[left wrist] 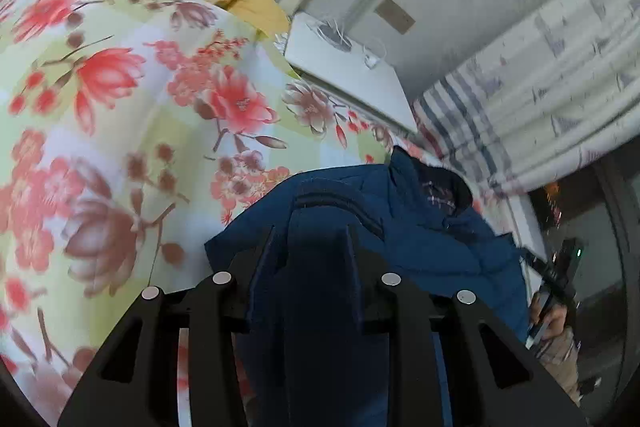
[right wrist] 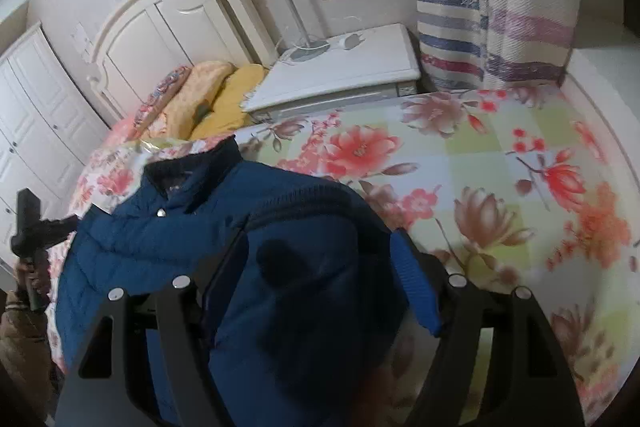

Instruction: Fold large clothes

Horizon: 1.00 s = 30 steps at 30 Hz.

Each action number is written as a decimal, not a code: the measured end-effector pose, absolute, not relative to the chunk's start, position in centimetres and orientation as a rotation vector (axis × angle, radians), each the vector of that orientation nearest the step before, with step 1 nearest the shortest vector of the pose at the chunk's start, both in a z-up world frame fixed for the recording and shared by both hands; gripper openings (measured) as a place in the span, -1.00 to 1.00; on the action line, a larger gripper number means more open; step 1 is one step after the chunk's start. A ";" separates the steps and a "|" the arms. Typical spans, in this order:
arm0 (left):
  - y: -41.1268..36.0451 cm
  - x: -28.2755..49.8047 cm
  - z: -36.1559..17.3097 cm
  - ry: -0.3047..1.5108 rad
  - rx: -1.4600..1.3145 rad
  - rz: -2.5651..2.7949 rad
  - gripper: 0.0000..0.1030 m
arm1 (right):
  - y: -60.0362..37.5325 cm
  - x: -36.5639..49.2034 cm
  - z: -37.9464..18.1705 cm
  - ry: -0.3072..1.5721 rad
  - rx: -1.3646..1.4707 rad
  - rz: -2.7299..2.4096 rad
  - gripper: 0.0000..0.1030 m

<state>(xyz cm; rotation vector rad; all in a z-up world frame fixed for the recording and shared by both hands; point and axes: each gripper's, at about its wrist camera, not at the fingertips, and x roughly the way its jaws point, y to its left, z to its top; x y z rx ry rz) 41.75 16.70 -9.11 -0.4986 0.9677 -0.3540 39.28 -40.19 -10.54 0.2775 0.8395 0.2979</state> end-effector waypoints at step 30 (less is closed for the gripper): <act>10.2 46.5 -2.4 0.785 -0.216 -0.254 -0.63 | -37.4 40.4 -2.7 0.635 0.237 0.182 -0.62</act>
